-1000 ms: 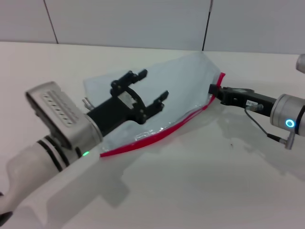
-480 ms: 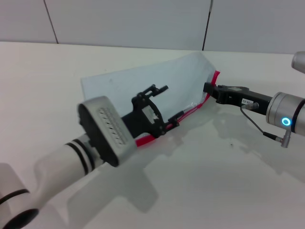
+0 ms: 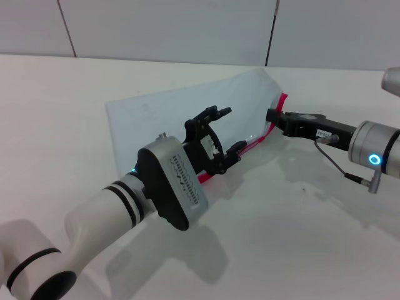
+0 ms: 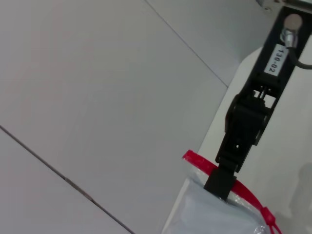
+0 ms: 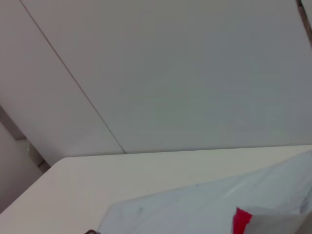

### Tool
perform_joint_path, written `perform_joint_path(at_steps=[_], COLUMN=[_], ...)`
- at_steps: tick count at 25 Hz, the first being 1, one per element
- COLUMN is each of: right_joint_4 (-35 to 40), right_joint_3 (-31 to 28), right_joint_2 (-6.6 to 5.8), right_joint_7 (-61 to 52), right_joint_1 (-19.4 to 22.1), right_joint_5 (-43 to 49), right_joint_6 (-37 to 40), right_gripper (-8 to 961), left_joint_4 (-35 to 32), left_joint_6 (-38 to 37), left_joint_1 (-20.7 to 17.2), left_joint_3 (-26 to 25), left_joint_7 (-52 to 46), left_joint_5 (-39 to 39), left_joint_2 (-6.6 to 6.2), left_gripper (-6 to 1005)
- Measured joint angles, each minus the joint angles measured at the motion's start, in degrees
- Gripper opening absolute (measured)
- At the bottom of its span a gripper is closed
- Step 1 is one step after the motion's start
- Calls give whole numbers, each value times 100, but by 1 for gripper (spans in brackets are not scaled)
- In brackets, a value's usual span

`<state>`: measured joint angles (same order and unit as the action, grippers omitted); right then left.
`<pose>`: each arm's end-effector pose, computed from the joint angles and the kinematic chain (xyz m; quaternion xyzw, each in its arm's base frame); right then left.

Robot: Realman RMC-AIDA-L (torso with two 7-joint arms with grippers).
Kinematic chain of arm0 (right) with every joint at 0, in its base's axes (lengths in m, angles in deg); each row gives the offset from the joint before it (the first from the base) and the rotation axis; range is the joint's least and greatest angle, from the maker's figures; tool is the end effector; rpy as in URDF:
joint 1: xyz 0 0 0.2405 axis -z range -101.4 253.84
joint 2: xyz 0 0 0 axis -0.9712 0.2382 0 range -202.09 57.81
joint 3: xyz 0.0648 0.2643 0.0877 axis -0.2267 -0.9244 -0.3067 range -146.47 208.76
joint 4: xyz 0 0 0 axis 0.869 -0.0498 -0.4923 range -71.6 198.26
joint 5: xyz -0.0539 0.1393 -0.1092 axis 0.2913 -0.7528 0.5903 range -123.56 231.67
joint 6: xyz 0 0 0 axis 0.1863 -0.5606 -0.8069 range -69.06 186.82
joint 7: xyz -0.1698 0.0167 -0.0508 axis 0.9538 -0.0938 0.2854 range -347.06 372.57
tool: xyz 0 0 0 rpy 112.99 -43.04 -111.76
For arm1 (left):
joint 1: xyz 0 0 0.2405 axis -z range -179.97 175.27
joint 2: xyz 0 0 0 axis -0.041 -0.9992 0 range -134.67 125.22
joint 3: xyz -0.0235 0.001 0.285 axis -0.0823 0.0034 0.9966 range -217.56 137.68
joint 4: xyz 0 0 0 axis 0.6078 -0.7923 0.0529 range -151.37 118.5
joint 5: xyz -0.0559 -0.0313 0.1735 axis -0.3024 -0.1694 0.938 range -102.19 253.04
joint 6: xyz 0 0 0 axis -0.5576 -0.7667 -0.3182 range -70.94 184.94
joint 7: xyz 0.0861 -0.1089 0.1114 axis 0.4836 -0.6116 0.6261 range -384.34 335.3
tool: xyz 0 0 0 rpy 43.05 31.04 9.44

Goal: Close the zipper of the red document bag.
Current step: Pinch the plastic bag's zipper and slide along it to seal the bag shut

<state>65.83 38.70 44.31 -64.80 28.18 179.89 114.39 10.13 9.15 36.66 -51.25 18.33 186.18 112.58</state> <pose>0.2375 0.4261 -0.0948 -0.8358 0.4176 0.2703 0.2323 -0.2193 0.3783 -0.1394 -0.8707 0.1595 -0.0882 0.4569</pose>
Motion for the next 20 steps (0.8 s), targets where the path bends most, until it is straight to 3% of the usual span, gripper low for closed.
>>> perform_joint_path(at_steps=[13,20], right_joint_4=[-75,-183], right_joint_3=[-9,32], right_joint_2=[0,-2], right_joint_7=[7,11], right_joint_1=[-40,-87], right_joint_5=[-7,24], right_joint_6=[-28,15], right_gripper=[14,14], left_joint_4=[412,306], left_joint_6=[10,-61], left_joint_1=[-61,-58], left_joint_3=[237,201], left_joint_7=[609,543], left_joint_5=[102,28], left_joint_2=[-1,-26], left_gripper=[687,686])
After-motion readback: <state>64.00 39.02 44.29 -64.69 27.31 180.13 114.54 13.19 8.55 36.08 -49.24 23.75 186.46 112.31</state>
